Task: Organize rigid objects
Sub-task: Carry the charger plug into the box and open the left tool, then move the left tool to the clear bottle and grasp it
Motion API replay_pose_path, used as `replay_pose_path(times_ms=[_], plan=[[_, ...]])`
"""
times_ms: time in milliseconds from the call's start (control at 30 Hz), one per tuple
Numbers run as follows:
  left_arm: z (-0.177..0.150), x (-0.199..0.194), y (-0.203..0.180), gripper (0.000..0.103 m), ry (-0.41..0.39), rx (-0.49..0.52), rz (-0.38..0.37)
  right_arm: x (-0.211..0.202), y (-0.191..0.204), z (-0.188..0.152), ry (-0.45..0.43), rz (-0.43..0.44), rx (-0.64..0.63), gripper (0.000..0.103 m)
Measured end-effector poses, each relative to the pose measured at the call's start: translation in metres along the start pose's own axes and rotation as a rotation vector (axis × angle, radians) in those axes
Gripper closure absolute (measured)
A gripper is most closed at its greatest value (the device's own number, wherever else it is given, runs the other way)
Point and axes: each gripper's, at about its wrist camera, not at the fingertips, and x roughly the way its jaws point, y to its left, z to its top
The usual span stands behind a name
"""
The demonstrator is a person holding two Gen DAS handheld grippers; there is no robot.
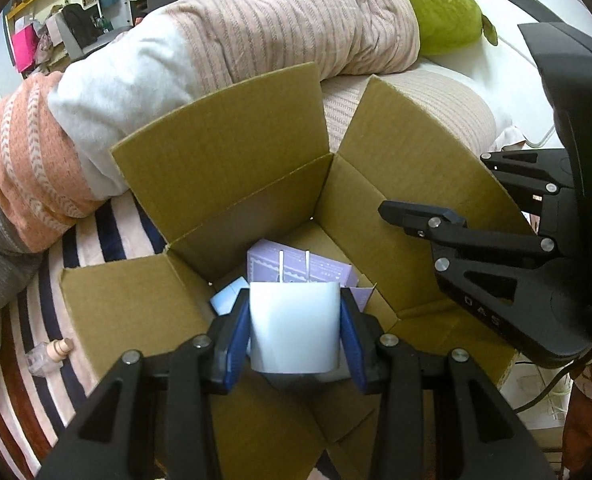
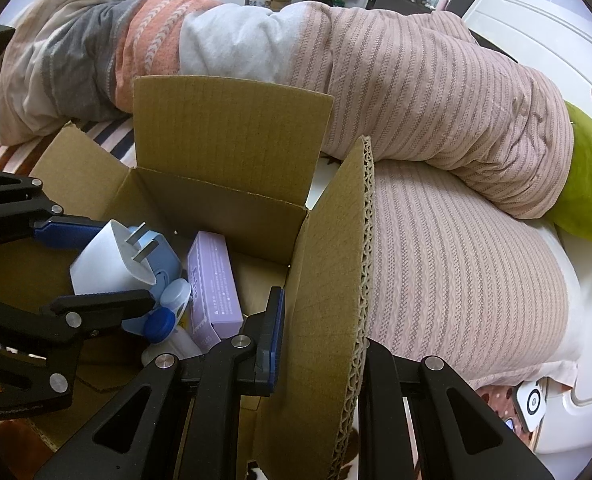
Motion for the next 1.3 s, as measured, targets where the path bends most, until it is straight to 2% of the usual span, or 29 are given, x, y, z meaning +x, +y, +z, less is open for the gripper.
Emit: replay_pose_path(times_ms=[267,500,633,733,800,900,1000,1067,1200,1300], plan=[[0.001,0.003,0.001,0.065,0.01,-0.008,-0.001,0.0,0.0,0.0,0.001,0.0,0.0,0.092],[0.001,-0.016,0.004,0.064,-0.036,-0.016,-0.013,0.001,-0.001,0.0,0.004,0.001,0.003,0.092],[-0.003,-0.044,0.022,0.054,-0.11,-0.045,-0.016,0.002,-0.003,0.002,0.011,0.004,0.011,0.092],[-0.011,-0.073,0.049,0.045,-0.178,-0.085,-0.006,0.004,-0.003,0.002,0.013,0.003,0.01,0.092],[-0.021,-0.089,0.074,0.033,-0.222,-0.114,0.043,0.004,-0.002,0.003,0.016,0.0,0.008,0.092],[-0.037,-0.097,0.11,0.029,-0.243,-0.158,0.127,0.005,-0.001,0.004,0.018,-0.002,0.007,0.092],[-0.058,-0.089,0.151,0.026,-0.228,-0.21,0.217,0.006,0.0,0.004,0.02,-0.004,0.007,0.092],[-0.072,-0.078,0.178,0.026,-0.2,-0.254,0.25,0.006,0.0,0.004,0.021,-0.004,0.007,0.092],[-0.1,-0.043,0.225,0.026,-0.128,-0.384,0.291,0.006,0.0,0.004,0.024,-0.004,0.007,0.092],[-0.117,-0.019,0.246,0.026,-0.099,-0.43,0.305,0.007,0.0,0.004,0.025,-0.003,0.007,0.092]])
